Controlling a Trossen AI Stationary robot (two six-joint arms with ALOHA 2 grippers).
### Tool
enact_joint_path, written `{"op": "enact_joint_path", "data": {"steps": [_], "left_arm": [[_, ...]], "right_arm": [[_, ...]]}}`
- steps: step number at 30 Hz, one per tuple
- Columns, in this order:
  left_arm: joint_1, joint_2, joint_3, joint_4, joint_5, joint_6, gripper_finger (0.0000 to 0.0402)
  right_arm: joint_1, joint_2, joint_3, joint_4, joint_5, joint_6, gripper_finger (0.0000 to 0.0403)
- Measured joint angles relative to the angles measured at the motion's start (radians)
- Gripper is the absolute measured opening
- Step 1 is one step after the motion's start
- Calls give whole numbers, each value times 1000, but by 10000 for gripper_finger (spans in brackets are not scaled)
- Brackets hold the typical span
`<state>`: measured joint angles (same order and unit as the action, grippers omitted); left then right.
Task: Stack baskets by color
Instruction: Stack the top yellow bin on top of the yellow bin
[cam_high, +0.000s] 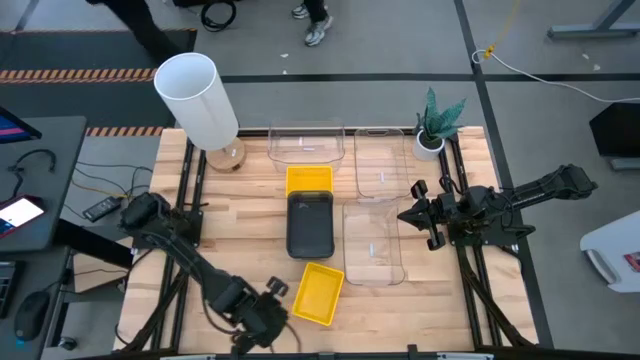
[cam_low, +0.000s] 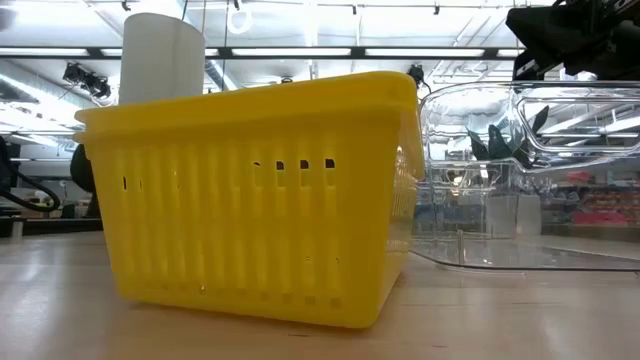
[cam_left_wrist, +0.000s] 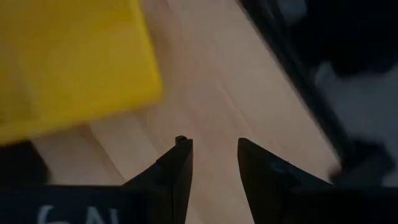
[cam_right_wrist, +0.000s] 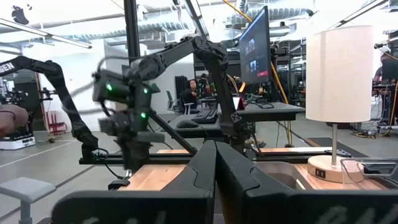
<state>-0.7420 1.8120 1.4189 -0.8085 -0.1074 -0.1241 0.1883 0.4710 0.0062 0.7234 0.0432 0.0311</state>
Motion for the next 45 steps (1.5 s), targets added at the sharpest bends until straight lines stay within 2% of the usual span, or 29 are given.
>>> {"op": "enact_joint_path", "data": {"steps": [7, 13, 20, 23, 28, 33, 45], "left_arm": [[-50, -120, -217, 39, -79, -82, 105], [-45, -296, -385, 129, -144, -132, 74], [-31, -478, -543, 178, -317, -134, 40], [8, -549, -613, 193, -344, -135, 29], [131, -637, -732, 288, -371, -118, 12], [309, -676, -831, 384, -388, -42, 9], [716, -677, -839, 460, -307, -44, 6]], "right_arm": [[0, 0, 0, 0, 0, 0, 16], [0, 0, 0, 0, 0, 0, 16], [0, 0, 0, 0, 0, 0, 16], [0, 0, 0, 0, 0, 0, 16], [0, 0, 0, 0, 0, 0, 16], [0, 0, 0, 0, 0, 0, 16], [0, 0, 0, 0, 0, 0, 16]]}}
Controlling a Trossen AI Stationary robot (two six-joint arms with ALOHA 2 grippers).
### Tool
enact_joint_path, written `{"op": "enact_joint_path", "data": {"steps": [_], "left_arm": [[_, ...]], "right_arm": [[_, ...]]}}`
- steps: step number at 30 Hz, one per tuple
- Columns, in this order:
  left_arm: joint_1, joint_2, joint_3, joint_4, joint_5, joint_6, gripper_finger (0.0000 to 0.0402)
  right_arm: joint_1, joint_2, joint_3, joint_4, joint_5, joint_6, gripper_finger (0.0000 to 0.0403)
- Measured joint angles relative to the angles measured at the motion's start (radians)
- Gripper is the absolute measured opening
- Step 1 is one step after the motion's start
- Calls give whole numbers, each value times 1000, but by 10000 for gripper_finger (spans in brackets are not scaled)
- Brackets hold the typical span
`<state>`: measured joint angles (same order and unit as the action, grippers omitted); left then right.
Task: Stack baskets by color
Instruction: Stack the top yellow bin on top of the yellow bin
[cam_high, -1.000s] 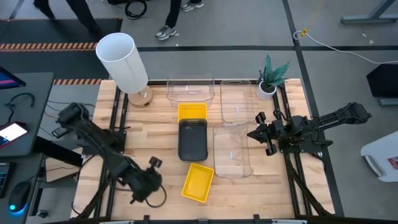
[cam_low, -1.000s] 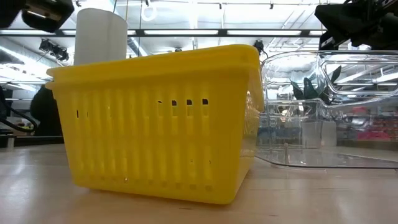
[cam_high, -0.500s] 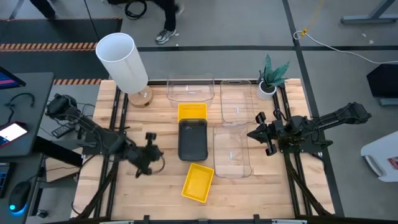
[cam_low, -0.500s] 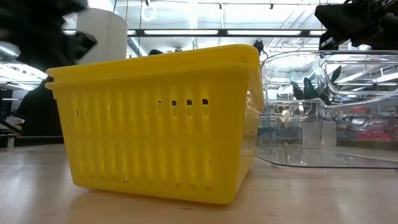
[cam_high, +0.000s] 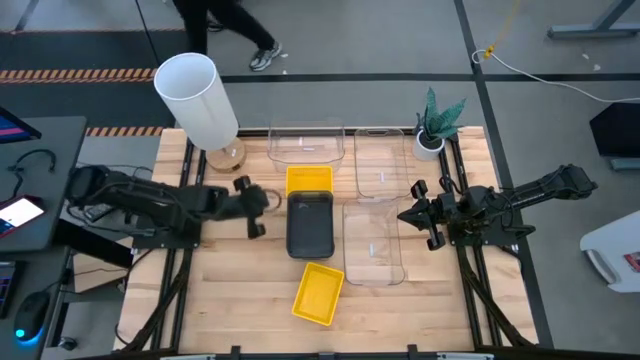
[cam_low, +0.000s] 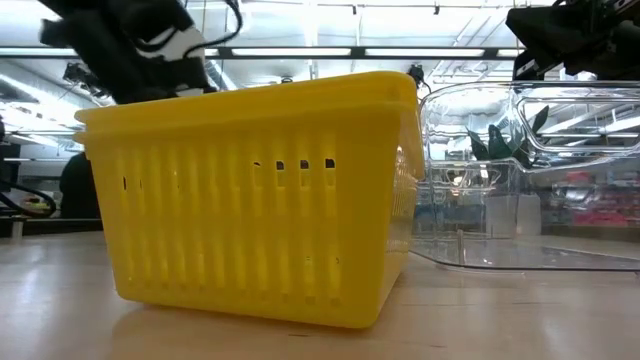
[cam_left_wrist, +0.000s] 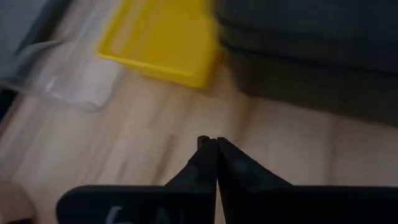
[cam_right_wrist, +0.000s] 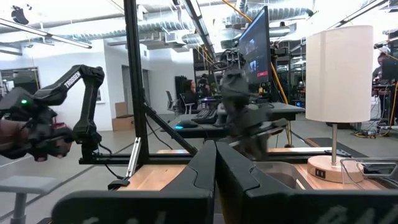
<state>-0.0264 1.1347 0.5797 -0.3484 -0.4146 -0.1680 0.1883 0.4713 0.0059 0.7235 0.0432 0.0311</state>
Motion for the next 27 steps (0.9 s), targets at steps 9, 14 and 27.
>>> {"op": "enact_joint_path", "data": {"steps": [9, 14, 27], "left_arm": [[263, 16, 0, 214, 58, -115, 12], [352, 70, 28, 320, 166, -188, 16], [485, 408, 340, 119, 504, -82, 62]], "right_arm": [[0, 0, 0, 0, 0, 0, 16], [0, 0, 0, 0, 0, 0, 16], [0, 0, 0, 0, 0, 0, 16]]}}
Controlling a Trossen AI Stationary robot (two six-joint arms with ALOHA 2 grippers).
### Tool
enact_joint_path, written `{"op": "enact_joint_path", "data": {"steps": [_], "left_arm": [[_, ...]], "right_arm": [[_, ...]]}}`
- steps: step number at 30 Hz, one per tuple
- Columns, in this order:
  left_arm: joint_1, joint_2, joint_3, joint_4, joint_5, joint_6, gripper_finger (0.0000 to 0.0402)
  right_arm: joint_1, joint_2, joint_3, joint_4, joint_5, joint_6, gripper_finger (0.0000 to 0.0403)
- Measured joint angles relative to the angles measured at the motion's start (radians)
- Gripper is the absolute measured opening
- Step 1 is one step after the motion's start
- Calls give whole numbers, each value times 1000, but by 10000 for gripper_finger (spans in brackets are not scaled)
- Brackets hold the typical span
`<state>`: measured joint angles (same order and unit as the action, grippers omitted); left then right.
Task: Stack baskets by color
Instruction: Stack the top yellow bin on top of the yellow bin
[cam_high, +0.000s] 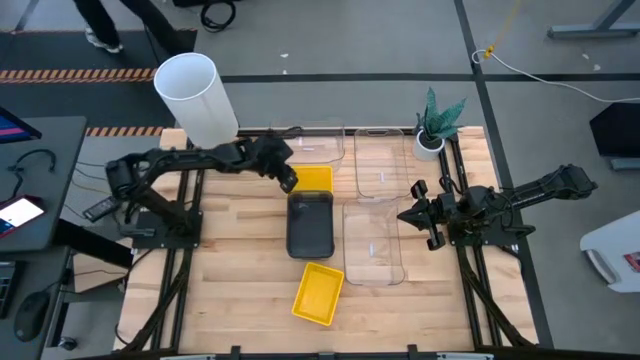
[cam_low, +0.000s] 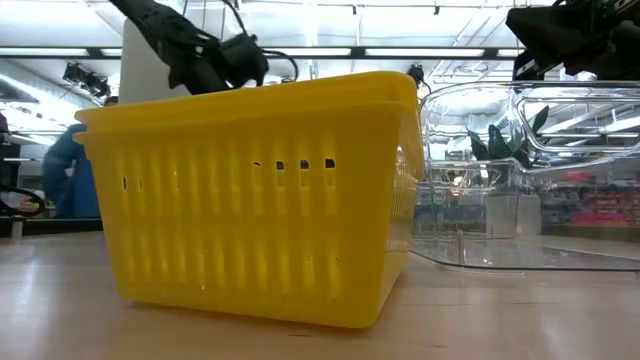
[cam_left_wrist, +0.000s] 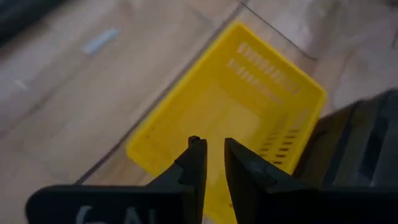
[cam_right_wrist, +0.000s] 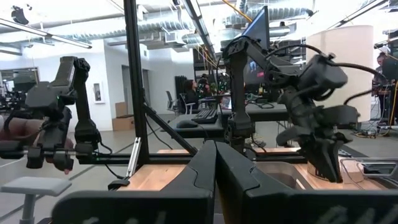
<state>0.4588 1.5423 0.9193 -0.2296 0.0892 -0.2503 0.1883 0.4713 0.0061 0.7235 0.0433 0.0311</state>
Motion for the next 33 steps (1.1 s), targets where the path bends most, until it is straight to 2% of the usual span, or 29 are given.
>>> {"op": "enact_joint_path", "data": {"steps": [6, 17, 20, 26, 33], "left_arm": [[16, 76, 55, -63, 23, 19, 43], [-8, 92, 56, -129, 10, 9, 8], [-21, 100, 57, -134, 2, 44, 6], [-24, 107, 61, -263, -17, 82, 11], [-25, 104, 130, -392, -56, 138, 6]], "right_arm": [[0, 0, 0, 0, 0, 0, 16], [0, 0, 0, 0, 0, 0, 16], [0, 0, 0, 0, 0, 0, 16], [0, 0, 0, 0, 0, 0, 16], [0, 0, 0, 0, 0, 0, 16]]}}
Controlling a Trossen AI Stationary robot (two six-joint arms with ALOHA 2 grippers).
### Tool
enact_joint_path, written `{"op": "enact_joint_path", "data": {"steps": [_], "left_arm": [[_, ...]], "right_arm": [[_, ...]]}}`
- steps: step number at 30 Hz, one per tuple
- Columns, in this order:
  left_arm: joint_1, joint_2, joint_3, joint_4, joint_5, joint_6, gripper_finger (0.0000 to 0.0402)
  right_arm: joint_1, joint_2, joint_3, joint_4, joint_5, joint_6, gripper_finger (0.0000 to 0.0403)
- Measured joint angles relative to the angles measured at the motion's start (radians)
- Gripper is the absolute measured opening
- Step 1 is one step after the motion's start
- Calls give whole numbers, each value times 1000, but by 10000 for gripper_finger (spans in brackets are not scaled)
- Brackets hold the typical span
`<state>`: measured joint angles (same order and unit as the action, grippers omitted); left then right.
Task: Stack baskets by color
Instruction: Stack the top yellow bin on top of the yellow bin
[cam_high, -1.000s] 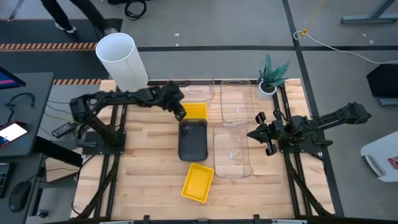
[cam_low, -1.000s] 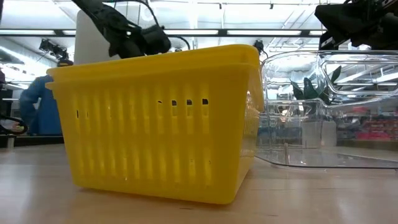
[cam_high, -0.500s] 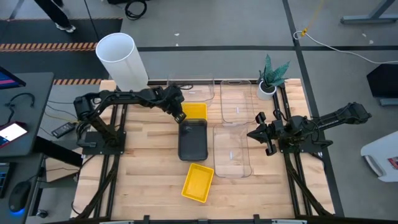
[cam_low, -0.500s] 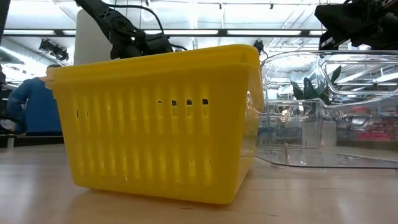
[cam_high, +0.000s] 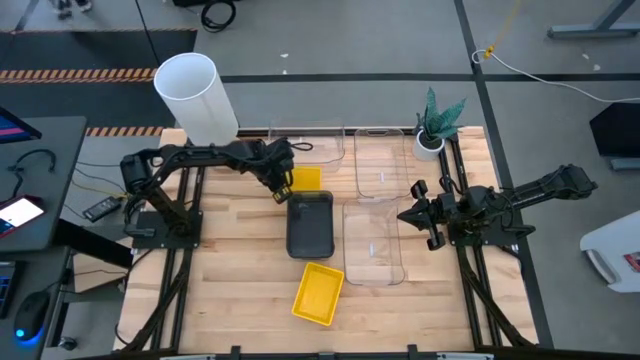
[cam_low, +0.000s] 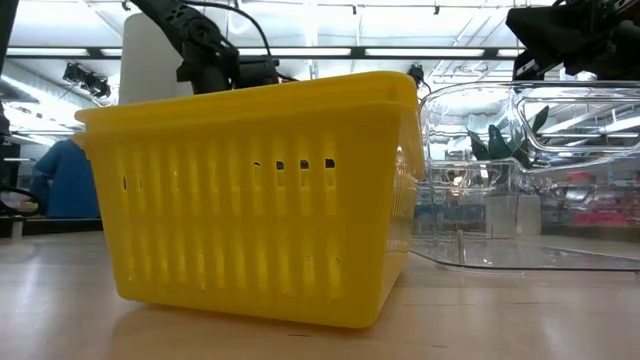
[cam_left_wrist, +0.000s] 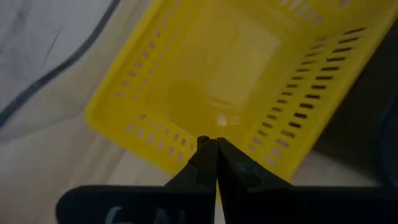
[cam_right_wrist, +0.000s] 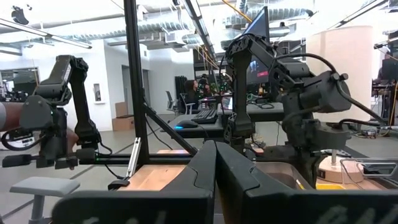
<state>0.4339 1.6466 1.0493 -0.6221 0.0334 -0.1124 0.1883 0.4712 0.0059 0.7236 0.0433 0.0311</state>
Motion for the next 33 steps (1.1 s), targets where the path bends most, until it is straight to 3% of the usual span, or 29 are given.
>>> {"op": "enact_joint_path", "data": {"steps": [16, 22, 33], "left_arm": [[0, 0, 6, -317, -33, -13, 13], [-2, -2, 5, -427, -97, -1, 7], [-58, -166, 5, -446, -181, 5, 20]], "right_arm": [[0, 0, 0, 0, 0, 0, 16], [0, 0, 0, 0, 0, 0, 16], [0, 0, 0, 0, 0, 0, 16]]}}
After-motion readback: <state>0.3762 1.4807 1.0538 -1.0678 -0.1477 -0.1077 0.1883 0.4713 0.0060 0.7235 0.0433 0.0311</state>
